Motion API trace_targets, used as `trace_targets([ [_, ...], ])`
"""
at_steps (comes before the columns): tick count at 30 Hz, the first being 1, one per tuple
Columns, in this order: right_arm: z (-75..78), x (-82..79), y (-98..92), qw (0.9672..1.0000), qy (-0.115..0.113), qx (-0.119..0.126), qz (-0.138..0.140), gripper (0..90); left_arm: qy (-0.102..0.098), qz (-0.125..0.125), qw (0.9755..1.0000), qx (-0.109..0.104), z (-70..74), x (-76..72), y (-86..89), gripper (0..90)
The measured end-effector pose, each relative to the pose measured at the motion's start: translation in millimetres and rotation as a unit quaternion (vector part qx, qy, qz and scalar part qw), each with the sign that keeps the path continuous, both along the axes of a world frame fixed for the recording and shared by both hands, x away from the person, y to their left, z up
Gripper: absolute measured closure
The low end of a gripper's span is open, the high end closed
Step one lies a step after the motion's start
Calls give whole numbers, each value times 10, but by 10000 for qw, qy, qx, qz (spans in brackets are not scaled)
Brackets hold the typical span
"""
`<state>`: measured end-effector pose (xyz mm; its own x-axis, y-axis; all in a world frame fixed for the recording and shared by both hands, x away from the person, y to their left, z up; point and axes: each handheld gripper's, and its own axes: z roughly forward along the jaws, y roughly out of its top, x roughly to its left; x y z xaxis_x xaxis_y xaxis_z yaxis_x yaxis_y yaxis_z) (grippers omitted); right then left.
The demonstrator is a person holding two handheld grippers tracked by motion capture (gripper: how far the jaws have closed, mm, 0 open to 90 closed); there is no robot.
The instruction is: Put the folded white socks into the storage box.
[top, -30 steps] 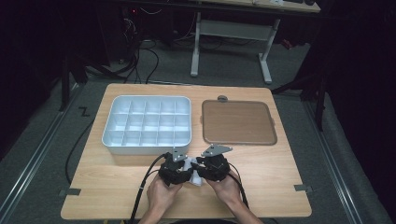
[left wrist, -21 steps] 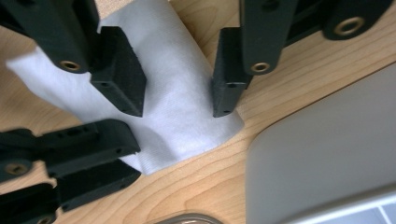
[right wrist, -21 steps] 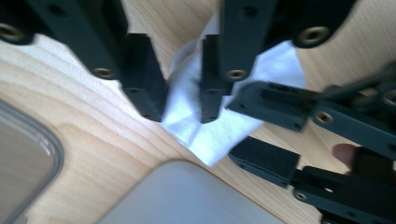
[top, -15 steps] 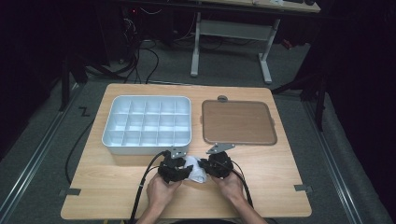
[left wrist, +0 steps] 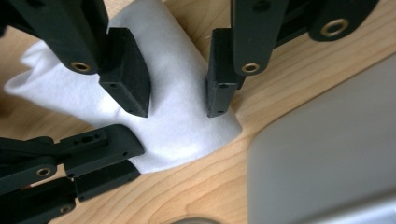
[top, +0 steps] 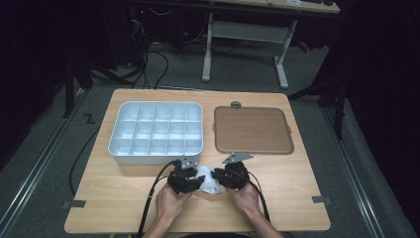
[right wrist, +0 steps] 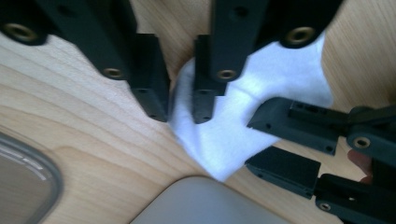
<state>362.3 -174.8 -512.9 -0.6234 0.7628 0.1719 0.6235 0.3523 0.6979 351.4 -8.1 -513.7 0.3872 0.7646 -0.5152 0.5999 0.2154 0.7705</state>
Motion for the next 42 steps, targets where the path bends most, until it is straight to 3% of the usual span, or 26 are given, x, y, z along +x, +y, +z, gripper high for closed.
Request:
trace_targets([
  [2, 48, -16, -15, 9999, -11, 133, -34, 705, -92, -39, 9999, -42, 34, -45, 8, 570],
  [6, 54, -16, 10, 9999, 18, 85, 55, 722, -286, -198, 9992, -219, 99, -120, 7, 556],
  [9, 45, 2, 7, 9999, 64, 135, 25, 718, -201, -149, 9995, -169, 58, -64, 0, 555],
  [13, 107, -42, -26, 9995, 67, 287, -70, 640, -94, -66, 9998, -156, 39, -20, 5, 556],
  [19, 269, -265, 6, 9993, -339, 120, 56, 625, -84, 41, 9997, -219, 44, 12, 11, 563],
  [22, 295, -336, 21, 9991, -353, 167, 158, 629, -41, 33, 9997, -223, 36, 31, -15, 565],
  [24, 283, -356, 40, 9989, -335, 219, 247, 636, -57, -1, 9999, -151, 47, 42, -49, 571],
  [28, 194, -327, 61, 9993, -247, 71, 263, 643, -35, -27, 10000, 68, 33, 91, -114, 599],
  [32, 78, -294, 38, 9995, -159, -103, 233, 643, 39, -23, 9999, 151, 0, 122, -138, 632],
  [42, -55, -233, -18, 9994, -135, -58, 313, 655, 16, -143, 9996, 233, -52, 137, -153, 706],
])
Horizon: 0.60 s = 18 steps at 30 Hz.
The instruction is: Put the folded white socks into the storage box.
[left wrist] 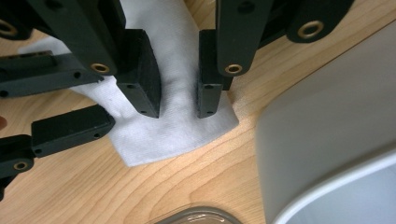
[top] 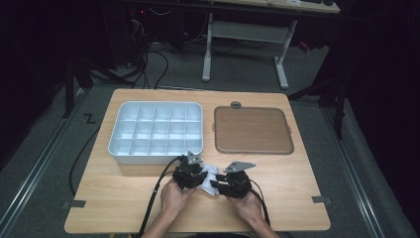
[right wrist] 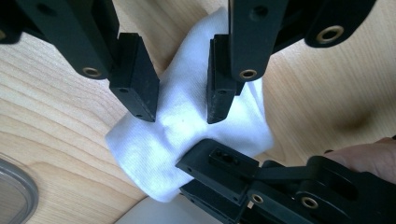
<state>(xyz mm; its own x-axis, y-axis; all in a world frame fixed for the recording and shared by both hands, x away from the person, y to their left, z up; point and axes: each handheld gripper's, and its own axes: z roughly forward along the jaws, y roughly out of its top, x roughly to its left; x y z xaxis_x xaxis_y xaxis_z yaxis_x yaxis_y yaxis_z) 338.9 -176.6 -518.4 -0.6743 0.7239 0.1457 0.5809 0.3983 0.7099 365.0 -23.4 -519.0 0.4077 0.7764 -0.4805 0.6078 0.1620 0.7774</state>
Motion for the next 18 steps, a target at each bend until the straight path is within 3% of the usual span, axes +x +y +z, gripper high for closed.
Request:
trace_targets([
  [5, -44, 2, -25, 10000, 15, 60, -28, 660, -30, -40, 9999, 102, -8, -6, -12, 698],
  [8, -39, -5, -19, 10000, -19, 11, -30, 657, 15, 0, 10000, 59, 5, 3, -6, 678],
  [11, -17, -14, -9, 9999, -74, -75, -3, 636, 83, 120, 9999, -50, 43, 12, 3, 564],
  [15, -4, -20, -47, 10000, -47, 54, -41, 585, 204, 33, 9993, -321, 90, -13, 32, 415],
  [18, 25, -44, -76, 9998, -79, 146, -125, 564, 264, 56, 9985, -471, 122, -40, 59, 354],
])
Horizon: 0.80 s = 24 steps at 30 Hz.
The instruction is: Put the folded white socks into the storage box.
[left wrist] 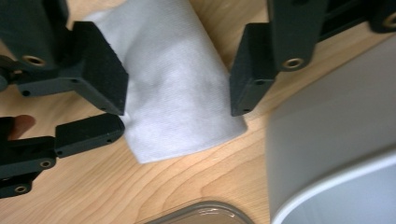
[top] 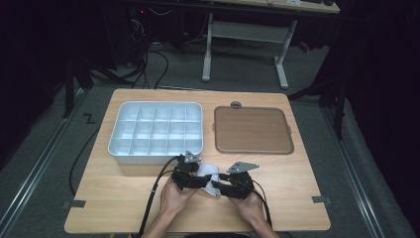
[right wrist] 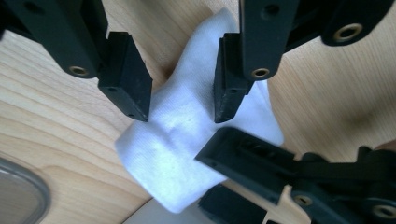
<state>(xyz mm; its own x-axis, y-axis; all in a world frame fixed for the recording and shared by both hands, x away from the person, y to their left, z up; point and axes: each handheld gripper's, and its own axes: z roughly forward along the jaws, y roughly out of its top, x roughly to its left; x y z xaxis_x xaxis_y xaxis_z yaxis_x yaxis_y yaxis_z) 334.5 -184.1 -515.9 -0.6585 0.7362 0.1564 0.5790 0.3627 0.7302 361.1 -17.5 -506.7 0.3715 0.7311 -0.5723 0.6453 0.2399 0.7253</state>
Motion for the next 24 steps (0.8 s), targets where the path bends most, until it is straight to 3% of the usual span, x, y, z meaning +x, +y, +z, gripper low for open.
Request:
trace_targets([
  [4, 45, -29, -28, 9999, -59, 103, -19, 552, -13, 70, 9999, -94, 56, -22, 26, 315],
  [7, 71, -65, -51, 9999, -69, 136, 12, 553, 46, 109, 9995, -301, 98, -12, 57, 284],
  [11, 123, -121, -113, 9995, -132, 286, -36, 554, 98, 235, 9991, -348, 117, 6, 83, 267],
  [16, 186, -156, -223, 9991, -259, 275, -182, 558, 203, 335, 9991, -161, 59, 44, 90, 262],
  [24, 124, -88, -592, 9969, -231, 72, -753, 557, 308, 443, 9984, -136, -11, 89, 67, 246],
])
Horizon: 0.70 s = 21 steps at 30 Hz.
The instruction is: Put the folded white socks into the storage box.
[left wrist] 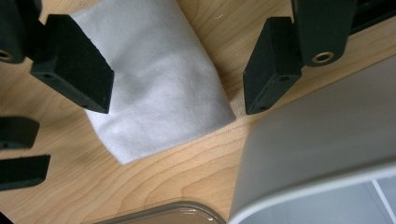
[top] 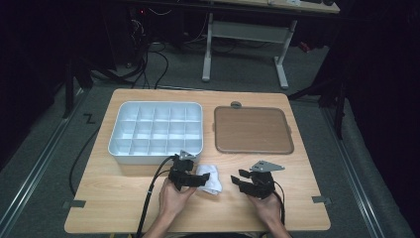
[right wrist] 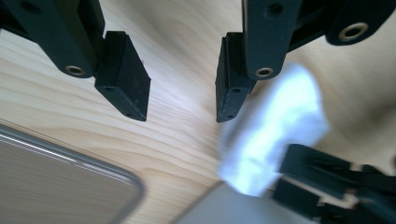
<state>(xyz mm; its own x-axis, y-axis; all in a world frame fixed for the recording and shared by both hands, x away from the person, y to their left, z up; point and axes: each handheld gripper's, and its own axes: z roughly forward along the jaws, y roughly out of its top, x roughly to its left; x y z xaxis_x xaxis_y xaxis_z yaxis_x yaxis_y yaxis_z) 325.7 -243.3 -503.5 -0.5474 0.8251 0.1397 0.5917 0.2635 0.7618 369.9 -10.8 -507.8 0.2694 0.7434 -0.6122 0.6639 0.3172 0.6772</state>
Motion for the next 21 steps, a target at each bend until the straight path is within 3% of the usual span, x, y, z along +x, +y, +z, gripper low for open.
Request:
trace_targets([
  [11, -92, 107, -458, 9959, -13, -426, -801, 534, 73, 103, 9998, -137, -57, 39, -56, 235],
  [21, -158, 155, -663, 9911, -23, -626, -1171, 492, 333, 110, 9992, -185, -150, 82, -101, 233],
])
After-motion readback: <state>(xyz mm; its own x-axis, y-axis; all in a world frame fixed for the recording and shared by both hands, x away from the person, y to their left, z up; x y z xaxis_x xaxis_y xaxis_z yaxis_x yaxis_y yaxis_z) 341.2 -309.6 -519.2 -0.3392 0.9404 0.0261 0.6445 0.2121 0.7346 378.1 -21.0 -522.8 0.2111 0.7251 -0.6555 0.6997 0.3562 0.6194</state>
